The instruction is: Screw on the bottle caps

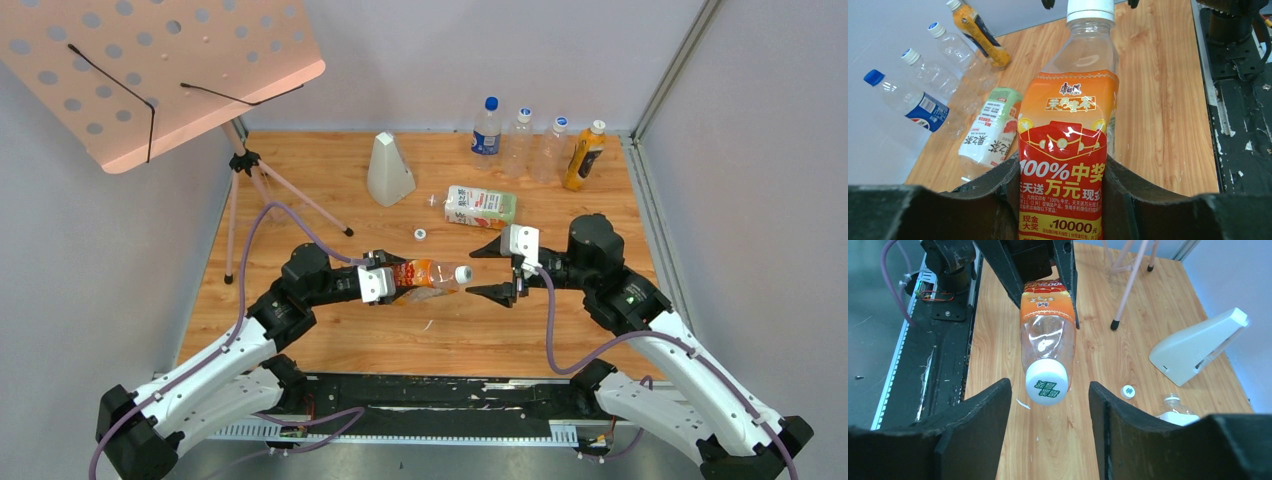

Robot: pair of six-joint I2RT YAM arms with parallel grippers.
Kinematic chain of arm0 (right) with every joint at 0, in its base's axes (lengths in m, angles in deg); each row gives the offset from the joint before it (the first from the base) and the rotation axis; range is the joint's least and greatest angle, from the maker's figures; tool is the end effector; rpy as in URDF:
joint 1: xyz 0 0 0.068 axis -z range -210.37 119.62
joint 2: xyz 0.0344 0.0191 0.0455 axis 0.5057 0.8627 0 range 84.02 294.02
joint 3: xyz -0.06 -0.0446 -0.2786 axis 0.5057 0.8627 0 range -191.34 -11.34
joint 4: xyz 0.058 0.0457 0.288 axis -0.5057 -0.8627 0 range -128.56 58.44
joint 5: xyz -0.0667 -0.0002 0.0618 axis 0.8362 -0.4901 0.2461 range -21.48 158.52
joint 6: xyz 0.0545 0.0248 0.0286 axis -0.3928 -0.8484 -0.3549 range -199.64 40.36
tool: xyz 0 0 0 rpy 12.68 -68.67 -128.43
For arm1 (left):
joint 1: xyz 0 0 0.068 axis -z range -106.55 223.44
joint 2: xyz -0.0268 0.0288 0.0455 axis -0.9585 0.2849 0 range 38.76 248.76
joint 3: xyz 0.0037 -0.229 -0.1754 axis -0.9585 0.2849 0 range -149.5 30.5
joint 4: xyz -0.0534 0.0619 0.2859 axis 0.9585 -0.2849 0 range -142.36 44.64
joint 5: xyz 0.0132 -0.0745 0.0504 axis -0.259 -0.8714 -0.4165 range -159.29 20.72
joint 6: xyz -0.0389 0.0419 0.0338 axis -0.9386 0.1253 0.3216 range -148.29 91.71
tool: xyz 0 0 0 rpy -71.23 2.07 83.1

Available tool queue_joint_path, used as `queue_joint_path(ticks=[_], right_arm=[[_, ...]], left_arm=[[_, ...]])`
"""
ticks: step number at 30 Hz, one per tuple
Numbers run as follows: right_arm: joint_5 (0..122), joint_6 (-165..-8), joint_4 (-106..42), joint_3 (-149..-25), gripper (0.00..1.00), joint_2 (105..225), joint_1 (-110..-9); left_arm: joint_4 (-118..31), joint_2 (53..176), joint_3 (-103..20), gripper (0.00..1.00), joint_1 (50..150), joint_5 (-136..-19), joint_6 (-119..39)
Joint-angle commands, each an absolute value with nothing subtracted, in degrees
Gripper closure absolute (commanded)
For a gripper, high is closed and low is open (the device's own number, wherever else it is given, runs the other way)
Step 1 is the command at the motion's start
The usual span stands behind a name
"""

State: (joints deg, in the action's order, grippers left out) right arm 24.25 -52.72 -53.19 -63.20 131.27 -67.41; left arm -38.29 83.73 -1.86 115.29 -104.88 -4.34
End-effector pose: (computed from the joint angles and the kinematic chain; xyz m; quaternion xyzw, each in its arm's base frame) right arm 0.1487 0.1581 0.3691 -0.5844 0.5130 0.3503 0.5220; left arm 0.1489 -0.1744 0.2970 0.5554 0.4805 -0.3231 0.5969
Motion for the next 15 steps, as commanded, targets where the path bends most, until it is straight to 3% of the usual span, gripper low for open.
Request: queue_joint_path(ticks=[1, 5, 9, 15], right_arm=[[20.3, -51.3, -52.8, -66.0, 0.52, 132.6, -67.4], [18.9, -53.0, -52.3, -67.0, 0.73, 134.0, -67.4], [20.8, -61.3, -51.0, -68.4, 1.00, 136.8, -67.4], [44.0, -95.7, -51.8, -72.4, 1.00, 142.9, -67.4]], left_arm=[[-35.0, 83.5, -4.5, 1.00, 114.9, -106.5, -6.3], [-35.0, 83.5, -4.4, 1.00, 114.9, -106.5, -6.1], [-34.6, 83.1, -4.0, 1.00, 114.9, -105.6, -4.9], [-31.1, 80.8, -0.8, 1.00, 114.9, -98.9, -0.1]])
